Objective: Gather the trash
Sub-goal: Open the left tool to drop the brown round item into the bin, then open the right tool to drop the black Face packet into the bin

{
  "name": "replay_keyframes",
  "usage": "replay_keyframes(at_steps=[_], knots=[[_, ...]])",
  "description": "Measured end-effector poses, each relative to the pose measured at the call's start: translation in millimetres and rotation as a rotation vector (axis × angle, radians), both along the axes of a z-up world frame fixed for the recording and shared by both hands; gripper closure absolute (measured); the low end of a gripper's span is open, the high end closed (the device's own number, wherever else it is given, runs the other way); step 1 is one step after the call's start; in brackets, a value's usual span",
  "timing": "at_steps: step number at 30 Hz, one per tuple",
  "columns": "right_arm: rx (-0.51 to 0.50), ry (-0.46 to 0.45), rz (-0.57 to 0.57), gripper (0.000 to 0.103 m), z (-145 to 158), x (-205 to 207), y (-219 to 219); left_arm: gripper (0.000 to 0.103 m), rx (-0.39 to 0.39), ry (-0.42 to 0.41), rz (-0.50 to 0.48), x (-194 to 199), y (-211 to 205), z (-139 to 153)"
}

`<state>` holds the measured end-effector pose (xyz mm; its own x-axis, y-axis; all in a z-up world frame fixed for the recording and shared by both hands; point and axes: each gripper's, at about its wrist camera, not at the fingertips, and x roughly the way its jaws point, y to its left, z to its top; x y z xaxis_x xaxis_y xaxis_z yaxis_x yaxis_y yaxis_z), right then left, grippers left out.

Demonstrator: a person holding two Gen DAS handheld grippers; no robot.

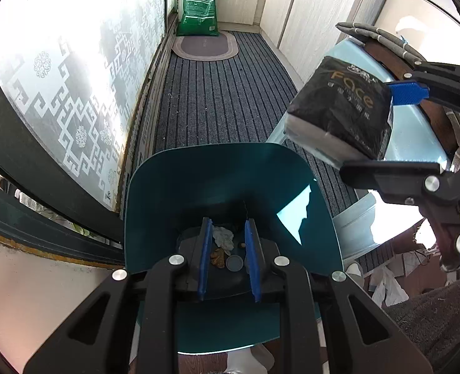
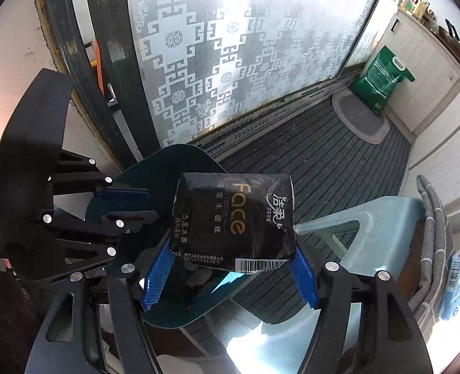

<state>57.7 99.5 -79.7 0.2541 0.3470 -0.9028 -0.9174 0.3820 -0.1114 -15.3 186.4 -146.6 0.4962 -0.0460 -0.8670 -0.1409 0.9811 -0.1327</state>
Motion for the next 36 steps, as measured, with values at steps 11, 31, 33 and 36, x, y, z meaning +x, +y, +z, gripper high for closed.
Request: replay_keyframes(at_steps=[11, 31, 33, 36], knots=[[-0.07, 0.041, 0.046, 0.033, -25.8, -13.8, 14.4, 0.078, -0.023, -0.208, 0.146, -20.7, 30.3, 38.7], [-0.159, 0.222, 0.022, 0.033, -75.5, -12.0, 20.1, 0.081, -0.056, -0.428, 0.14, -38.5, 28.0, 85.8], [-0.176, 0.231, 0.028, 0.031, -81.4, -15.3, 20.2, 0.081, -0.05, -0.425, 0.138, -37.8, 26.8, 85.4], [-0.194, 0.252, 0.041, 0.028, -86.4, -18.5, 20.0, 0.081, -0.054, -0.432, 0.143, -38.4, 29.0, 86.4]])
